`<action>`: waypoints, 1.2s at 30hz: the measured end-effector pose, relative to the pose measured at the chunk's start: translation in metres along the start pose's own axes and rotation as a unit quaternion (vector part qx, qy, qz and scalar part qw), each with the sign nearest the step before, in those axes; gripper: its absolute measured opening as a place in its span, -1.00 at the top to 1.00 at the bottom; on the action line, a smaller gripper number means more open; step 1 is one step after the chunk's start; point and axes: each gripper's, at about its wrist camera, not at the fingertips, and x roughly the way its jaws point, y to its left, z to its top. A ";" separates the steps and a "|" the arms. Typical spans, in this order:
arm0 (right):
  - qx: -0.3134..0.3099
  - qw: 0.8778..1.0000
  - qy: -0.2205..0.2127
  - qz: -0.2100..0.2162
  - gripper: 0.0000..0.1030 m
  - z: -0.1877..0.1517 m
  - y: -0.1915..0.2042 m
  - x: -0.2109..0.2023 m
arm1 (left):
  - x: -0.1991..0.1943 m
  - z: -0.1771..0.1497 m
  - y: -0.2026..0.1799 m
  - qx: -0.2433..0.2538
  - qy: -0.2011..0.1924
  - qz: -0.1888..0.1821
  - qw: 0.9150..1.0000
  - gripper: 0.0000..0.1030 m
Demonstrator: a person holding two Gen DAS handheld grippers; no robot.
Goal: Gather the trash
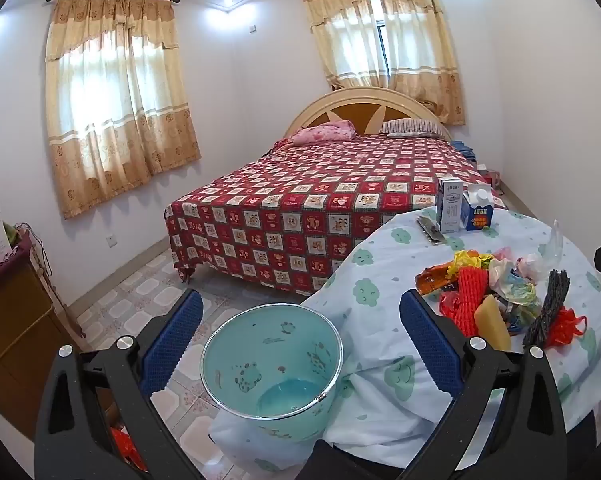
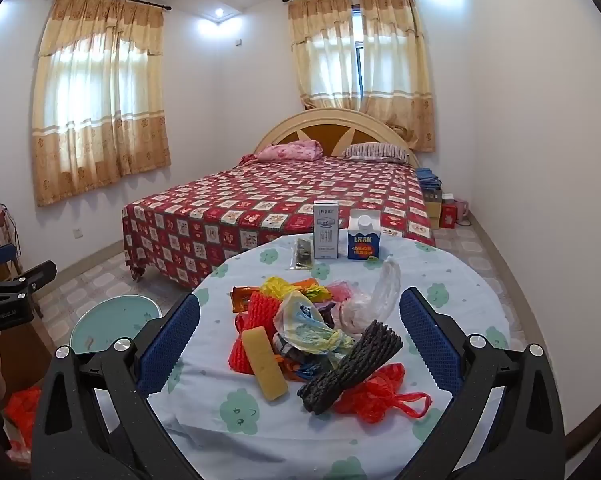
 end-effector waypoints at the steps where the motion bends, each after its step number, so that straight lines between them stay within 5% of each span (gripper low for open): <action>1: -0.001 1.000 0.000 0.001 -0.91 0.000 0.000 0.000 | 0.000 0.000 0.000 0.001 -0.001 -0.001 1.000 -0.88; 36: 0.008 1.000 0.003 0.004 -0.91 -0.004 -0.003 0.005 | -0.001 0.000 0.001 -0.004 -0.007 0.001 1.000 -0.89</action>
